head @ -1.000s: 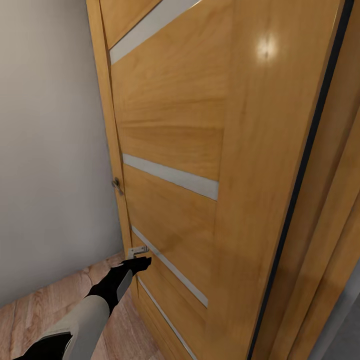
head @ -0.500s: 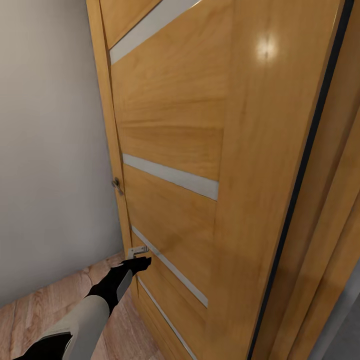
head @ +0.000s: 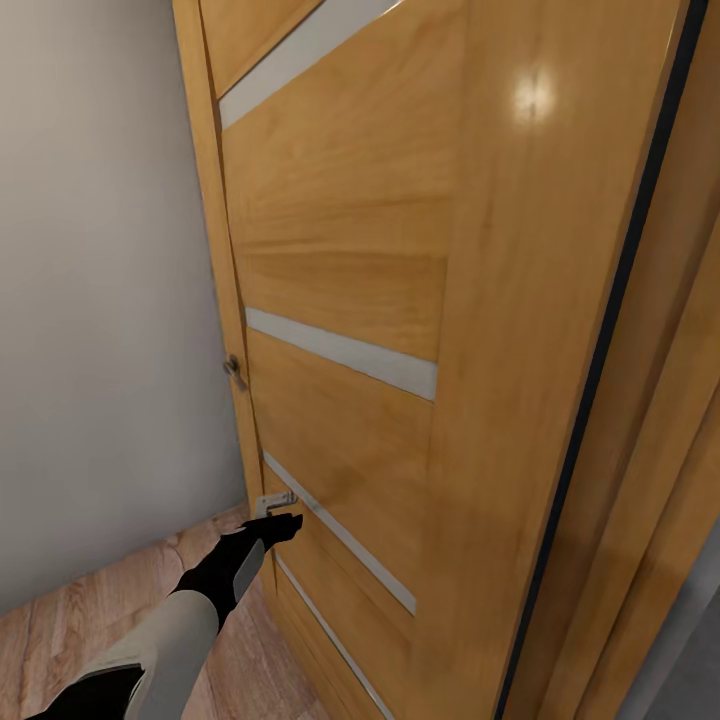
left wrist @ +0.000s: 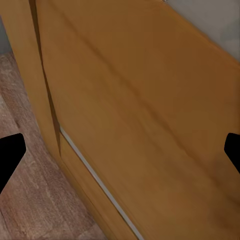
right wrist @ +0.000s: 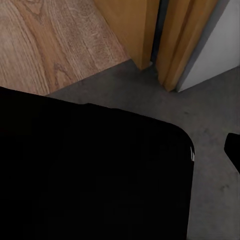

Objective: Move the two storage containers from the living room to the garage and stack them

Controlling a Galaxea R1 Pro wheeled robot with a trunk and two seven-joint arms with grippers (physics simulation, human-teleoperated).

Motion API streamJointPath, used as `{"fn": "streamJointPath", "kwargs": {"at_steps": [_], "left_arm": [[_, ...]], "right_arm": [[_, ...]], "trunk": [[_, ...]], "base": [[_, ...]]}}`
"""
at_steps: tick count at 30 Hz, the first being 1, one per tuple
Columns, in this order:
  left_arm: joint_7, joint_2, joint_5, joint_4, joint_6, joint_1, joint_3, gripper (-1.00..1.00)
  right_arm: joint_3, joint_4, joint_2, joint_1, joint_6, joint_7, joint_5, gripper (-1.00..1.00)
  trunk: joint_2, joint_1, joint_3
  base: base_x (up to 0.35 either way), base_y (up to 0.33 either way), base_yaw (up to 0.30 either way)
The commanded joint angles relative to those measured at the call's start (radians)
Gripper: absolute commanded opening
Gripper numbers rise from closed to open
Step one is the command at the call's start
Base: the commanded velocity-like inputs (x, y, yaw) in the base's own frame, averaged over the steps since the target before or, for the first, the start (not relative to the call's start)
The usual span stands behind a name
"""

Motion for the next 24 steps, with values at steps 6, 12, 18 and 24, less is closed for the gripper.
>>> {"fn": "streamJointPath", "kwargs": {"at_steps": [6,12,18,24], "left_arm": [[0.000,-0.001,0.000,-0.002,0.006,0.000,0.004,1.00],[0.000,-0.001,0.000,-0.002,0.006,0.000,0.005,1.00],[0.000,-0.001,0.000,-0.002,0.006,0.000,0.005,1.00],[0.000,-0.001,0.000,-0.002,0.006,0.001,0.005,1.00]], "right_arm": [[-0.006,0.001,0.000,0.000,-0.003,-0.001,0.007,1.00],[-0.006,0.001,0.000,0.000,-0.003,-0.001,0.007,1.00],[-0.006,0.001,0.000,-0.001,-0.003,-0.001,0.008,1.00],[-0.006,0.001,0.000,-0.001,-0.003,-0.001,0.008,1.00]], "trunk": [[-0.001,0.000,-0.001],[-0.001,0.000,-0.001],[-0.001,0.000,-0.001],[-0.001,0.000,-0.001]], "base": [[0.022,0.000,0.000],[0.220,0.000,0.000],[0.074,0.000,0.000],[0.005,0.000,0.000]]}}
